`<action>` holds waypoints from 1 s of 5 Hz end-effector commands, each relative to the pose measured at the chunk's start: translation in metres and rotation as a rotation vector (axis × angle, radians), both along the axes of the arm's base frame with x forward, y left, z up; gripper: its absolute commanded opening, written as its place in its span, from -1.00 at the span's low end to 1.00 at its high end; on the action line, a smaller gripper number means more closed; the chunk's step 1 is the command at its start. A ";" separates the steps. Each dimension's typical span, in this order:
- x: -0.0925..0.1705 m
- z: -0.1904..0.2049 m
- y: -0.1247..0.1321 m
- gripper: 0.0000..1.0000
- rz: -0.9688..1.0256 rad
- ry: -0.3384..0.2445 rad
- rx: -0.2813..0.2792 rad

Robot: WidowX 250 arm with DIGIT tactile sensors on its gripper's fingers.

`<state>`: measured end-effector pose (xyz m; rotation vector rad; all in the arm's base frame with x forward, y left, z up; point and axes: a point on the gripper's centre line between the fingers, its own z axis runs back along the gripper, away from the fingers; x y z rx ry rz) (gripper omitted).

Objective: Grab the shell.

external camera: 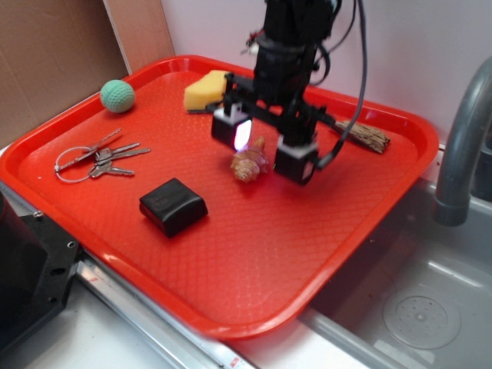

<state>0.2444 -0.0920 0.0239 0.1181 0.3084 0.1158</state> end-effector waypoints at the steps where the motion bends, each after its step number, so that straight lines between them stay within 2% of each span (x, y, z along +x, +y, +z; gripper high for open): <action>1: -0.018 0.004 0.016 0.95 0.007 -0.014 -0.018; 2: -0.013 0.003 0.019 -1.00 -0.010 -0.033 -0.027; 3: -0.008 0.008 0.015 -1.00 -0.063 -0.028 -0.015; 4: 0.001 0.025 0.015 -1.00 -0.110 -0.065 -0.034; 5: 0.003 0.075 0.012 -1.00 -0.141 -0.109 -0.056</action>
